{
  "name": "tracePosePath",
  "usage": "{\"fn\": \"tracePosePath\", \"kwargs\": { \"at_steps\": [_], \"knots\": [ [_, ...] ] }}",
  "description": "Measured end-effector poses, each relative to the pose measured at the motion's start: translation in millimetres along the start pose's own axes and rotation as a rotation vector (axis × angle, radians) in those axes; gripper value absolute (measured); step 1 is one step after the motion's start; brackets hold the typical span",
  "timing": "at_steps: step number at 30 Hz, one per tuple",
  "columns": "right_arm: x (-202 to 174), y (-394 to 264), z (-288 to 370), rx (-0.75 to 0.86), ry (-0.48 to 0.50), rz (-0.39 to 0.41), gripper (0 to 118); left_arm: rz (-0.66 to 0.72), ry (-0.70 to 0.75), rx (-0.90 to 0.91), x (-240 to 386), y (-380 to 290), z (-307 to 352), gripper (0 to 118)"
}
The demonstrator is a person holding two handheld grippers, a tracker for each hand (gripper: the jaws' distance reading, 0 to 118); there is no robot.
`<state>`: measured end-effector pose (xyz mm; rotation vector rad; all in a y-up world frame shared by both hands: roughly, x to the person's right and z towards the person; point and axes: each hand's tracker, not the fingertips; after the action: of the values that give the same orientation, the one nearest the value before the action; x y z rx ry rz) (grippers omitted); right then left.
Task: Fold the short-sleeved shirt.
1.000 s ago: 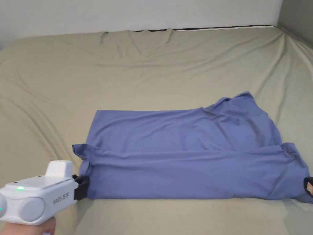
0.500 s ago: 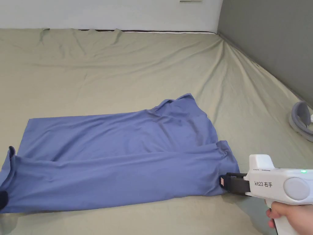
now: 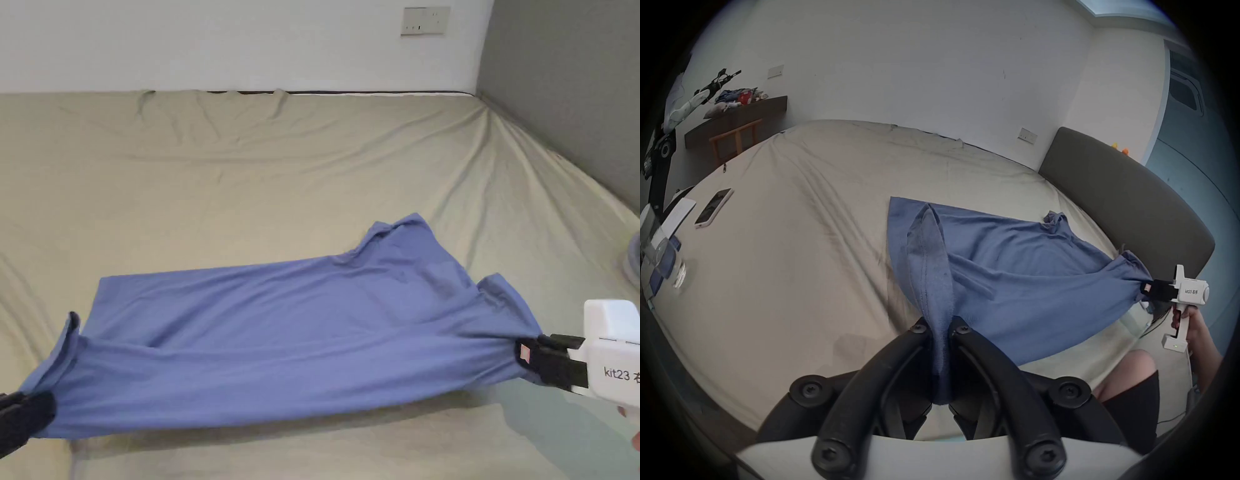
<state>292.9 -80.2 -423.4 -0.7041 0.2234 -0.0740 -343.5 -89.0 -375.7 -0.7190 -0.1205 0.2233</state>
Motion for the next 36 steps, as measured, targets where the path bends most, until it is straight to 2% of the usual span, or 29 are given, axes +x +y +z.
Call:
{"fn": "tracePosePath", "kwargs": {
  "at_steps": [3, 6, 11, 12, 13, 14, 15, 16, 18, 20, 21, 23, 25, 27, 28, 29, 30, 31, 32, 33, 34, 35, 36],
  "knots": [
    [-1.7, -17.1, 19.5, -0.035, 0.025, 0.011, 6, 0.016, -0.003, -0.019, -10.8, -20.5, 12.7, 4],
    [-9.1, -47.2, 21.0, -0.113, 0.006, 0.088, 6, 0.074, 0.006, -0.085, -25.4, -46.5, 7.1, 4],
    [-12.6, -85.3, 2.1, -0.189, -0.038, 0.085, 7, 0.030, 0.053, -0.169, -31.7, -75.1, -17.1, 6],
    [-12.0, -88.7, 0.3, -0.197, -0.047, 0.079, 7, 0.034, 0.058, -0.177, -34.1, -76.9, -19.0, 14],
    [-11.1, -89.1, 0.1, -0.203, -0.055, 0.082, 12, 0.023, 0.077, -0.178, -34.0, -78.1, -19.8, 37],
    [-11.2, -87.4, 1.7, -0.202, -0.048, 0.086, 27, -0.003, 0.114, -0.187, -34.6, -77.8, -19.8, 62],
    [-10.4, -84.3, 4.8, -0.200, -0.046, 0.103, 54, -0.055, 0.182, -0.189, -36.0, -77.6, -19.2, 83],
    [-10.7, -80.2, 8.6, -0.200, -0.103, 0.132, 82, -0.101, 0.230, -0.175, -37.1, -76.1, -15.9, 100],
    [-11.7, -70.6, 23.1, -0.157, -0.163, 0.138, 85, -0.129, 0.288, -0.173, -36.7, -67.8, -4.7, 100],
    [-22.7, -47.0, 47.8, -0.032, -0.119, 0.113, 84, -0.157, 0.268, -0.102, -22.1, -48.1, 12.6, 98],
    [-35.7, -33.3, 61.6, 0.081, -0.087, 0.139, 84, -0.174, 0.262, -0.031, -5.6, -32.7, 26.3, 98],
    [-61.9, -8.2, 79.0, 0.240, -0.105, 0.236, 91, -0.219, 0.253, 0.122, 24.4, -7.2, 46.1, 98],
    [-92.4, 10.5, 90.9, 0.448, -0.194, 0.298, 101, -0.244, 0.255, 0.303, 55.4, 12.4, 63.5, 96],
    [-123.0, 23.2, 91.2, 0.652, -0.327, 0.390, 102, -0.240, 0.264, 0.453, 84.4, 21.8, 70.1, 92],
    [-134.2, 26.4, 84.4, 0.646, -0.339, 0.343, 102, -0.242, 0.257, 0.511, 96.4, 22.4, 68.7, 82],
    [-143.8, 28.2, 79.0, 0.653, -0.333, 0.338, 101, -0.246, 0.267, 0.542, 102.7, 20.5, 62.6, 69],
    [-150.0, 27.4, 70.9, 0.648, -0.313, 0.330, 97, -0.244, 0.287, 0.548, 111.9, 19.2, 57.5, 48],
    [-150.0, 24.4, 60.6, 0.649, -0.283, 0.317, 76, -0.230, 0.284, 0.533, 118.4, 16.2, 52.0, 10],
    [-153.9, 21.0, 53.9, 0.645, -0.267, 0.316, 43, -0.208, 0.260, 0.539, 119.7, 12.1, 46.8, 0],
    [-158.0, 15.1, 45.9, 0.647, -0.268, 0.319, 5, -0.172, 0.237, 0.548, 115.6, 5.2, 36.5, 0],
    [-160.3, 10.4, 38.9, 0.642, -0.274, 0.308, 0, -0.162, 0.225, 0.543, 114.0, 0.9, 30.8, 0],
    [-155.4, -2.8, 28.3, 0.606, -0.318, 0.254, 0, -0.179, 0.226, 0.517, 112.9, -2.3, 21.4, 0],
    [-154.9, -4.6, 26.5, 0.712, -0.300, 0.341, 0, -0.193, 0.254, 0.475, 112.5, -6.1, 12.7, 0]
  ]
}}
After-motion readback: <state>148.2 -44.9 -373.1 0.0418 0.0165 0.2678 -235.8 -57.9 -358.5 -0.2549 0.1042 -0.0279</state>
